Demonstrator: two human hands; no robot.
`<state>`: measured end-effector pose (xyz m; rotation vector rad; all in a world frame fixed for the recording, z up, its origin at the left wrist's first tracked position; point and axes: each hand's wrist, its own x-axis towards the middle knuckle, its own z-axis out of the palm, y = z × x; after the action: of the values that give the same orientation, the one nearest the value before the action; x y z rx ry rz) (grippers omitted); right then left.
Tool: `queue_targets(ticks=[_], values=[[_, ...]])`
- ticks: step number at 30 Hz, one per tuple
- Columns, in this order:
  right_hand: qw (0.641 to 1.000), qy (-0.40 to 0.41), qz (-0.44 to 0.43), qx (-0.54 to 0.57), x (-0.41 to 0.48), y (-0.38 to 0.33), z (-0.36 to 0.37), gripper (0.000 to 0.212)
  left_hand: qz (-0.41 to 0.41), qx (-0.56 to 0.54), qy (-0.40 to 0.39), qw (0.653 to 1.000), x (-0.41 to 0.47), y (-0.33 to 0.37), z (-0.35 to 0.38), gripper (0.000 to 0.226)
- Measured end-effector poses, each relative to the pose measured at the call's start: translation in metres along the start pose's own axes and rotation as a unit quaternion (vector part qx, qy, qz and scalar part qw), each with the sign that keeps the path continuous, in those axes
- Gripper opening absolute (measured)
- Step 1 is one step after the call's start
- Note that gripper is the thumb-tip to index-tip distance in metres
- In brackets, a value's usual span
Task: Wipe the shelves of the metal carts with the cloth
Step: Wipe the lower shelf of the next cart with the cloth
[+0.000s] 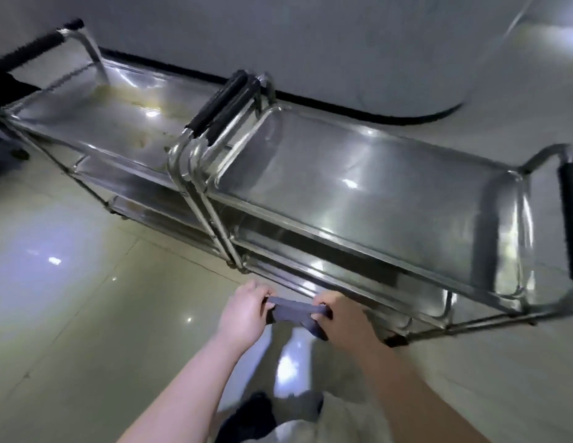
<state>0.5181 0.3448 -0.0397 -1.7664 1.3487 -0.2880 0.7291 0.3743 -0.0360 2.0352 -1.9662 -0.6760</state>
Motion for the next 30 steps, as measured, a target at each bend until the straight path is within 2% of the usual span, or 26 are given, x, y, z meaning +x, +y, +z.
queue_targets(ticks=[2,6,10,14,16,19,21,25,27,30], values=[[0.997,0.052,0.058,0.006,-0.008,0.006,0.018,0.008,0.040,0.002,-0.032,0.999,0.010,-0.013,0.007,0.012],[0.978,0.148,0.131,0.061,-0.014,0.016,0.040,0.014,0.090,0.003,-0.076,0.993,0.034,-0.017,0.017,0.017],[0.963,0.170,0.188,0.092,-0.016,0.040,0.052,0.029,0.082,-0.009,-0.131,0.988,0.045,-0.018,0.048,0.014],[0.940,0.167,0.251,0.157,-0.011,0.099,0.066,0.018,0.092,-0.020,-0.180,0.979,0.068,-0.021,0.115,0.016],[0.938,0.172,0.263,0.146,0.000,0.135,0.068,0.012,0.091,0.002,-0.191,0.977,0.088,-0.014,0.157,0.020],[0.931,0.212,0.286,0.080,0.024,0.191,0.050,0.017,0.130,0.037,-0.190,0.972,0.130,0.018,0.217,0.025],[0.915,0.293,0.277,0.037,0.041,0.222,0.026,0.021,0.158,0.012,-0.151,0.976,0.165,0.049,0.244,0.029],[0.874,0.453,0.173,-0.011,0.068,0.267,0.001,0.019,0.213,-0.027,-0.051,0.975,0.223,0.084,0.282,0.031],[0.884,0.439,0.143,-0.071,0.088,0.296,0.014,0.020,0.249,-0.032,-0.019,0.968,0.244,0.071,0.303,0.033],[0.922,0.346,0.113,-0.132,0.119,0.345,0.042,0.024,0.255,0.042,-0.024,0.966,0.283,0.023,0.339,0.046]])
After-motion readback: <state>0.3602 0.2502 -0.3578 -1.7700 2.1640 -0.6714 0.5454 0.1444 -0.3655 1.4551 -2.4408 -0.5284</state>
